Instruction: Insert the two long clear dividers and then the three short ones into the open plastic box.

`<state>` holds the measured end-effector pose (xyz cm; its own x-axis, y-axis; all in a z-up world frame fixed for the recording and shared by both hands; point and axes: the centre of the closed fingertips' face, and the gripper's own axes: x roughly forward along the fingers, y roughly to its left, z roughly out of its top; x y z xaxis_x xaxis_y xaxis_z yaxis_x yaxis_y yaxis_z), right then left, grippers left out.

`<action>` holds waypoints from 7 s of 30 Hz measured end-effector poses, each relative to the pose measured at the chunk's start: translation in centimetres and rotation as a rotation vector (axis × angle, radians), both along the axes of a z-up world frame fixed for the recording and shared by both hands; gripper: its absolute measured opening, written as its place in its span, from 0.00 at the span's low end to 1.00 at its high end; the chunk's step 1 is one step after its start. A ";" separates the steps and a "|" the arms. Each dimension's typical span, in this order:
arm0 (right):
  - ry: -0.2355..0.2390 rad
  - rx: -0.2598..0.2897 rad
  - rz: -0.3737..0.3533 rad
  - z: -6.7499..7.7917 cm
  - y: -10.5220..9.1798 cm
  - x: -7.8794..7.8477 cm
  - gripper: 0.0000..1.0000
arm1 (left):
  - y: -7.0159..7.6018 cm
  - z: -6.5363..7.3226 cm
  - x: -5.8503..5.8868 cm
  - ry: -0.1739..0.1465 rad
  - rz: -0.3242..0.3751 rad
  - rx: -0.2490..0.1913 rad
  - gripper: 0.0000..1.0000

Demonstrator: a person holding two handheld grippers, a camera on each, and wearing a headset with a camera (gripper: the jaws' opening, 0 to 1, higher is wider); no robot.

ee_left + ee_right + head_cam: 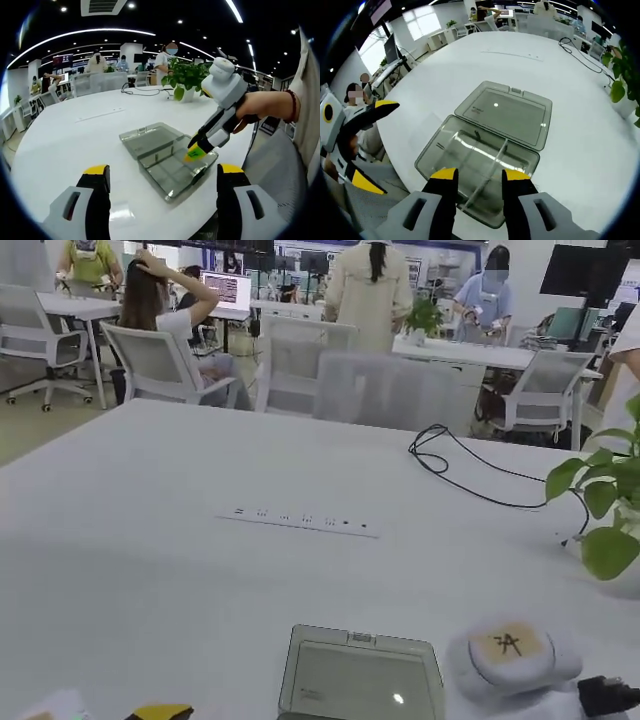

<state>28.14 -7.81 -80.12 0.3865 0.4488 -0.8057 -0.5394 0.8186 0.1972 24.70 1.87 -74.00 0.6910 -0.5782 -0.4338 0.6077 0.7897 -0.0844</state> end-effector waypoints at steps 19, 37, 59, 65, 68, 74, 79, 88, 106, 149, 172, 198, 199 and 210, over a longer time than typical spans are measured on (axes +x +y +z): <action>-0.204 0.158 0.117 4.4 -1.7 -2.7 0.61 | 1.2 0.9 -1.9 0.013 0.052 0.032 0.87; -0.297 0.221 0.145 5.9 -2.4 -3.5 0.73 | 4.3 -0.8 -1.5 0.140 0.148 0.136 0.72; -0.326 0.198 0.171 5.5 -2.6 -3.4 0.74 | 7.3 -6.3 0.4 0.345 0.217 0.236 0.51; -0.315 0.205 0.143 5.2 -2.9 -3.1 0.74 | 8.5 -8.4 0.5 0.386 0.246 0.288 0.48; -0.307 0.212 0.133 5.1 -3.0 -3.0 0.74 | 8.8 -9.2 0.5 0.413 0.254 0.286 0.46; -0.301 0.219 0.110 5.1 -3.1 -2.8 0.73 | 8.9 -9.9 0.7 0.436 0.254 0.303 0.43; -0.300 0.226 0.096 5.2 -3.2 -2.5 0.73 | 9.0 -10.6 0.6 0.461 0.252 0.344 0.38; -0.294 0.245 0.072 5.3 -3.2 -2.3 0.71 | 9.1 -10.6 0.5 0.470 0.246 0.361 0.36; -0.269 0.257 0.021 5.1 -3.8 -2.0 0.70 | 9.1 -10.6 0.5 0.532 0.289 0.344 0.30; -0.225 0.633 0.009 9.9 6.1 -1.5 0.31 | 0.1 1.2 0.7 0.040 0.207 -0.227 0.30; -0.246 0.658 -0.037 9.9 6.9 -1.5 0.12 | -2.7 2.9 -0.4 0.023 0.124 -0.305 0.30; -0.149 0.613 -0.139 9.0 5.5 -1.1 0.07 | -3.2 2.7 -1.1 0.036 0.069 -0.286 0.38; -0.144 0.601 -0.142 8.9 5.4 -1.1 0.07 | -3.1 2.7 -1.1 0.030 0.062 -0.272 0.38; 0.077 0.499 -0.277 6.1 3.5 -1.0 0.07 | -3.9 1.8 -1.7 -0.034 -0.065 -0.125 0.70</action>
